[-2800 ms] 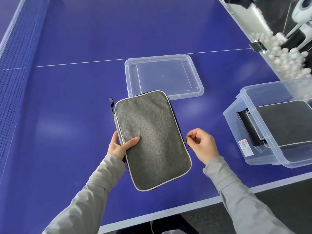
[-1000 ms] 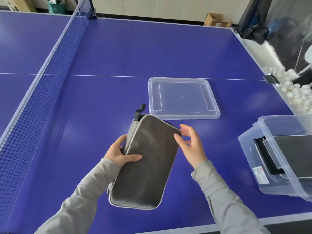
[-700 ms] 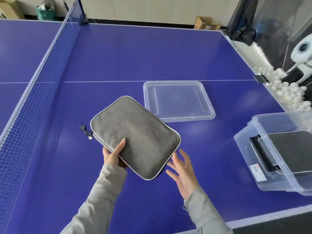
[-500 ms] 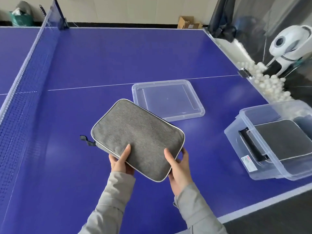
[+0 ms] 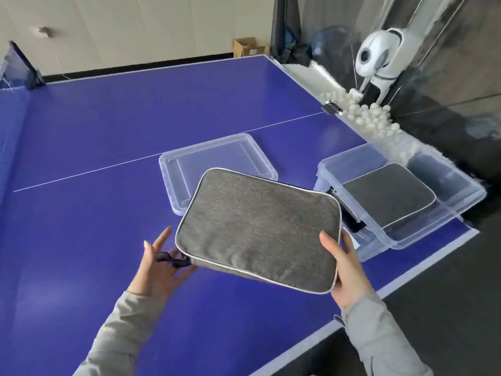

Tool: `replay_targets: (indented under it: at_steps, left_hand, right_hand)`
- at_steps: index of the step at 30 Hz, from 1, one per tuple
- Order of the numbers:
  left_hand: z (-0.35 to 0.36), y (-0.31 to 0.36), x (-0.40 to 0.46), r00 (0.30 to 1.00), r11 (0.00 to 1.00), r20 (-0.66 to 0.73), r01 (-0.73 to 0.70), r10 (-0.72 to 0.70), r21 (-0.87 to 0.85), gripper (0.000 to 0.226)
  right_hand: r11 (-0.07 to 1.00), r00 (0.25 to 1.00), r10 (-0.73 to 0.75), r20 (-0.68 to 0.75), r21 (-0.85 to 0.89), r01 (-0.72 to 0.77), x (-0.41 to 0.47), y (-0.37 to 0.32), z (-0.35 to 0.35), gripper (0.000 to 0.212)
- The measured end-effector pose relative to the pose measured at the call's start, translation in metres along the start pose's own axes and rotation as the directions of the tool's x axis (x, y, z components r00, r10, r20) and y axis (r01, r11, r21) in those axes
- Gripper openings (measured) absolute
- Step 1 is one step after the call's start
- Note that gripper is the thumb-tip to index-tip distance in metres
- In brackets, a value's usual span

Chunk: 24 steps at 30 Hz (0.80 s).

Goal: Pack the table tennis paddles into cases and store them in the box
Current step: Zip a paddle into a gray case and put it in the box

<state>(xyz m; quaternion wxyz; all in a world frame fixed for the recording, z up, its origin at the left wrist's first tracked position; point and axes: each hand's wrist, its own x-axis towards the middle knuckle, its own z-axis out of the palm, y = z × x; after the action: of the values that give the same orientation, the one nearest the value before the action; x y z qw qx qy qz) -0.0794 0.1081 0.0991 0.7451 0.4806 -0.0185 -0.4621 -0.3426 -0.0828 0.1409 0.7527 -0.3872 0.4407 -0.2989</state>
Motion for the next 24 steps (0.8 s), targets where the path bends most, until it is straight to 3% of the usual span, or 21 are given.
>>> replay_targets:
  at_steps: [5, 9, 11, 16, 21, 24]
  left_hand:
    - [0.095, -0.015, 0.005, 0.985, 0.943, 0.149, 0.028, -0.082, 0.331, 0.055]
    - [0.181, -0.064, -0.010, 0.974, 0.908, 0.226, -0.068, -0.030, 0.414, 0.084]
    - [0.213, -0.090, -0.017, 0.971, 0.887, 0.237, -0.094, -0.017, 0.452, 0.080]
    - [0.274, -0.137, -0.020, 0.979, 0.910, 0.206, -0.082, -0.004, 0.407, 0.048]
    - [0.326, -0.149, -0.007, 0.986, 0.902, 0.153, -0.122, 0.063, 0.414, 0.046]
    - [0.351, -0.150, 0.010, 0.979, 0.892, 0.133, -0.194, 0.152, 0.408, 0.062]
  right_hand:
    - [0.994, 1.000, -0.001, -0.008, -0.112, 0.000, -0.004, -0.052, -0.095, 0.062]
    - [0.978, 0.998, -0.057, -0.021, -0.204, 0.051, -0.006, -0.096, -0.168, 0.061]
    - [0.963, 0.995, -0.092, -0.037, -0.257, 0.080, -0.007, -0.121, -0.200, 0.052]
    - [0.923, 0.981, -0.193, -0.034, -0.344, 0.170, 0.007, -0.173, -0.260, 0.046]
    - [0.875, 0.948, -0.316, -0.034, -0.397, 0.277, 0.040, -0.212, -0.287, 0.046]
    - [0.840, 0.923, -0.384, -0.041, -0.430, 0.331, 0.067, -0.233, -0.295, 0.045]
